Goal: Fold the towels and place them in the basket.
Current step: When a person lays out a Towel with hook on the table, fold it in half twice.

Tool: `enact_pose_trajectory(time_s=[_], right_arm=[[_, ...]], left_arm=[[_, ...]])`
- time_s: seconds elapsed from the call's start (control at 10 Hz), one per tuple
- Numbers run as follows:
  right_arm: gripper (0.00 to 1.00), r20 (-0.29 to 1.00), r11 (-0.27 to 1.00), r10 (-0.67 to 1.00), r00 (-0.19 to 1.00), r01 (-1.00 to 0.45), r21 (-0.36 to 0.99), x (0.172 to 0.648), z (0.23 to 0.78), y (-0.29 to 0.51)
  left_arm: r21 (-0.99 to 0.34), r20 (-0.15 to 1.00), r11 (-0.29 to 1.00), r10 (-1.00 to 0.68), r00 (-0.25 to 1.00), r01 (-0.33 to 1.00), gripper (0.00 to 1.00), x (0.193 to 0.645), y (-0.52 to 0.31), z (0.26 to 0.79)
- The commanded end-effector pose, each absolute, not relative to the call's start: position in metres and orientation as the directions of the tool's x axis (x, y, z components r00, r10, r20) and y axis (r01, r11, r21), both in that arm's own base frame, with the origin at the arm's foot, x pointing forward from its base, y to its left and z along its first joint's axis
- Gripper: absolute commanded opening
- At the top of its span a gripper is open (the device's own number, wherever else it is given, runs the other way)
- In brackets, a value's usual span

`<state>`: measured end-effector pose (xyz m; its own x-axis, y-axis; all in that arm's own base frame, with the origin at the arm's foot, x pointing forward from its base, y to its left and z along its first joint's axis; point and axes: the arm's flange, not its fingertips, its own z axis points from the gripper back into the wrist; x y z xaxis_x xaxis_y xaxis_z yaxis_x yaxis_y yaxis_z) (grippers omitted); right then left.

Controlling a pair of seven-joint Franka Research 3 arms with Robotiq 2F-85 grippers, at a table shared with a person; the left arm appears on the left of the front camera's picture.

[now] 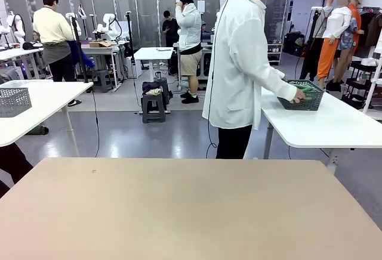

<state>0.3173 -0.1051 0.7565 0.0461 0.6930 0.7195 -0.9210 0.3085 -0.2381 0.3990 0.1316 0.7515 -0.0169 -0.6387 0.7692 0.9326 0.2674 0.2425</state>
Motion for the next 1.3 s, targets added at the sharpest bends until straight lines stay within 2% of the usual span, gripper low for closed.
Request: enact_pose_trajectory(time_s=[0.0,0.5,0.9,1.2], right_arm=[[1.00,0.697,0.275,0.717,0.029,-0.930,-0.245,0.318,0.761,-0.109],[1.00,0.652,0.244,0.757,0.042,-0.944,-0.223,0.323,0.766,-0.109],[1.00,0.682,0.302,0.724,0.098,-0.935,-0.187,0.333,0.767,-0.115],[1.00,0.691,0.295,0.715,0.101,-0.941,-0.167,0.344,0.768,-0.120]], left_arm=[[0.242,0.764,0.234,-0.645,-0.036,0.942,1.00,0.399,0.135,0.759],[0.202,0.747,0.221,-0.665,-0.004,0.954,1.00,0.402,0.141,0.767],[0.190,0.769,0.276,-0.638,0.032,0.942,1.00,0.413,0.149,0.769],[0.185,0.778,0.280,-0.627,0.033,0.942,1.00,0.424,0.153,0.771]])
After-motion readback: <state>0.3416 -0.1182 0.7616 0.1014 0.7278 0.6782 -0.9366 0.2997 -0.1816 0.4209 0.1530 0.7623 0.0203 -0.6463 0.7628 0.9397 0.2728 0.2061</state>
